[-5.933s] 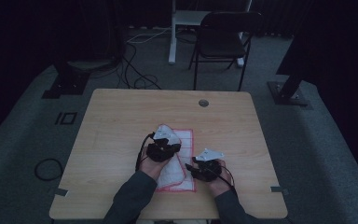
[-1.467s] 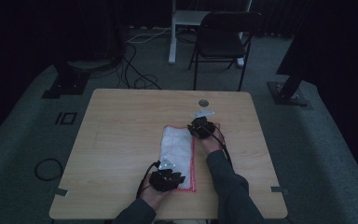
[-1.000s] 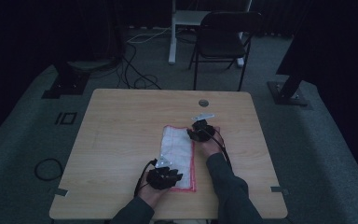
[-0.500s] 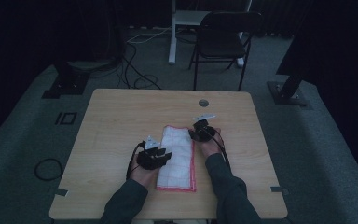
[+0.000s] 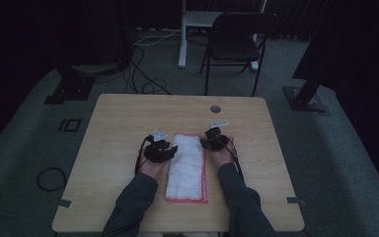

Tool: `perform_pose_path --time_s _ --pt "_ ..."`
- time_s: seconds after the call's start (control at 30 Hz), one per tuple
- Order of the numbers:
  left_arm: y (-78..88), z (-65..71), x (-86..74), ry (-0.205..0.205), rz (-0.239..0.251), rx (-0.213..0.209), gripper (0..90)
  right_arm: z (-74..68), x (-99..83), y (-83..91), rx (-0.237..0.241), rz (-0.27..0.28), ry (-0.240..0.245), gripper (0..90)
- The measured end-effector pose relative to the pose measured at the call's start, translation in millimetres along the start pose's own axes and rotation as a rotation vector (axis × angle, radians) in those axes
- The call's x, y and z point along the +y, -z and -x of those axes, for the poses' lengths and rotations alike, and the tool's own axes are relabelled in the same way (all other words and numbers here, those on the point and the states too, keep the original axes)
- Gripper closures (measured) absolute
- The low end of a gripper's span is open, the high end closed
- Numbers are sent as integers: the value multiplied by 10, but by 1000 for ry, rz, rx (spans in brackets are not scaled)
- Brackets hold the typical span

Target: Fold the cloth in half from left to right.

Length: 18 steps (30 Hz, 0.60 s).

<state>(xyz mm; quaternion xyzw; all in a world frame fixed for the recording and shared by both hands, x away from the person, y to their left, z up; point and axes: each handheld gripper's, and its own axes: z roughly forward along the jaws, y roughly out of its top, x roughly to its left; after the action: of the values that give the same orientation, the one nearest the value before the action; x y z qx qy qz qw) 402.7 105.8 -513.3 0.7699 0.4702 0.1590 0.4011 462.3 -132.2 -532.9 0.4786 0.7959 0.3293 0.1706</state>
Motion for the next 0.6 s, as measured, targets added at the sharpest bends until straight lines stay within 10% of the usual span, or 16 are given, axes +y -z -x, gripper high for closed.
perform_pose_path --time_s 0.6 --pt "-334 -157 83 91 -30 34 566 38 -30 5 7 3 -32 608"
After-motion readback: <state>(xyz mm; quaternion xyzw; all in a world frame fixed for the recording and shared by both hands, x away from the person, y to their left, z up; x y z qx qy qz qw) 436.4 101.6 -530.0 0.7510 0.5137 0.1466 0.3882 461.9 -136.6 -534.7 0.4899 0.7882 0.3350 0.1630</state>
